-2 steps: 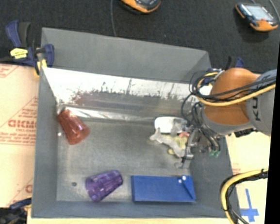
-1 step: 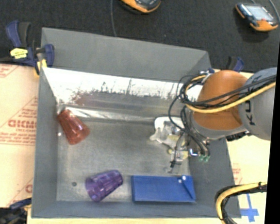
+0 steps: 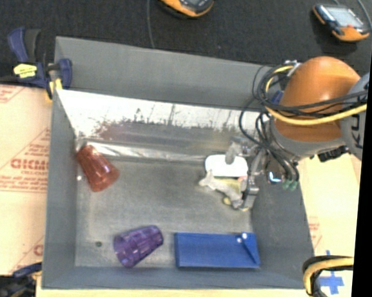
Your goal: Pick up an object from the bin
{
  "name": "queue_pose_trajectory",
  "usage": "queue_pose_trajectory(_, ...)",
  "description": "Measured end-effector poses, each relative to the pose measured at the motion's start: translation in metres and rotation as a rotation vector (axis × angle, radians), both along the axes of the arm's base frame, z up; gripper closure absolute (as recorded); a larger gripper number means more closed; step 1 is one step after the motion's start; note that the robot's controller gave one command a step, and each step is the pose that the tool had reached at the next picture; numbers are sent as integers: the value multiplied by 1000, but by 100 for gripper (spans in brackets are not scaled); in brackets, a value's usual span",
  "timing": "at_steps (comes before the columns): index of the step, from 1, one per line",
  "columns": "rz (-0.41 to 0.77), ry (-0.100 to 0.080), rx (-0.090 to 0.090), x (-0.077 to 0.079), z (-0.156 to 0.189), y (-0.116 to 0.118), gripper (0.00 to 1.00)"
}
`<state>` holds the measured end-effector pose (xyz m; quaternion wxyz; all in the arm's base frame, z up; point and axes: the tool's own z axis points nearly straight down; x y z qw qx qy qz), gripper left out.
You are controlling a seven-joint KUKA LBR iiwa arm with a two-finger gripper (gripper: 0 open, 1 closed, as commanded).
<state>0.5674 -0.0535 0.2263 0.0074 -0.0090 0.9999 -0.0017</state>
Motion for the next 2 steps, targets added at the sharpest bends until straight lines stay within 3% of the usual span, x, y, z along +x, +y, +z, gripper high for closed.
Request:
queue_pose_trajectory(1, -10, 1, 3, -25, -42, 46, 0)
queue_pose_trajectory(2, 9, -2, 0, -18, -3, 34, 0)
